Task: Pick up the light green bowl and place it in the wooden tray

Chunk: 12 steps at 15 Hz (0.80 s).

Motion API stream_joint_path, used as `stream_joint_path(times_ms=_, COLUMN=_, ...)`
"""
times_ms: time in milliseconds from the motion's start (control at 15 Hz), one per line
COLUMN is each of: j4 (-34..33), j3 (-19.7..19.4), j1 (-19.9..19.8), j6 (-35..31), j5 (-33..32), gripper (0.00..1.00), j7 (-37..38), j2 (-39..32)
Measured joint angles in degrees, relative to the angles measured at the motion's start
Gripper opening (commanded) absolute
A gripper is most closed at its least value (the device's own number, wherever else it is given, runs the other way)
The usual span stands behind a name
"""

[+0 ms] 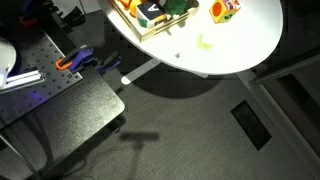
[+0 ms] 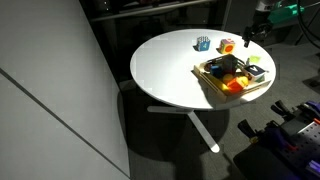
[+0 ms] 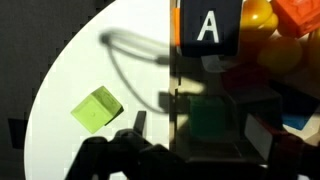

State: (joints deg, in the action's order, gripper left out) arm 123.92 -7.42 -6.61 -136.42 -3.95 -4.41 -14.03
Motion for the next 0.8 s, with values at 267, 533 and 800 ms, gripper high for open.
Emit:
stream_joint_path(times_ms=267, j4=-1.6, j3=-1.4, j1=-0.7, j6=-5.1, j5=-2.4, gripper=1.00, j7=0.0, j2=-4.7)
stream_joint_path(times_ms=533, j4=-3.5, j3=-3.1, j1=-1.4, j6=-9.6, j5=-3.8, gripper=1.00, j7=0.0, j2=-9.1)
stream_joint_path(times_ms=800, j4=-5.7, j3=-3.9, j1=-2.4, j6=-10.8, j5=-3.8, gripper=1.00, j7=0.0, j2=-12.3)
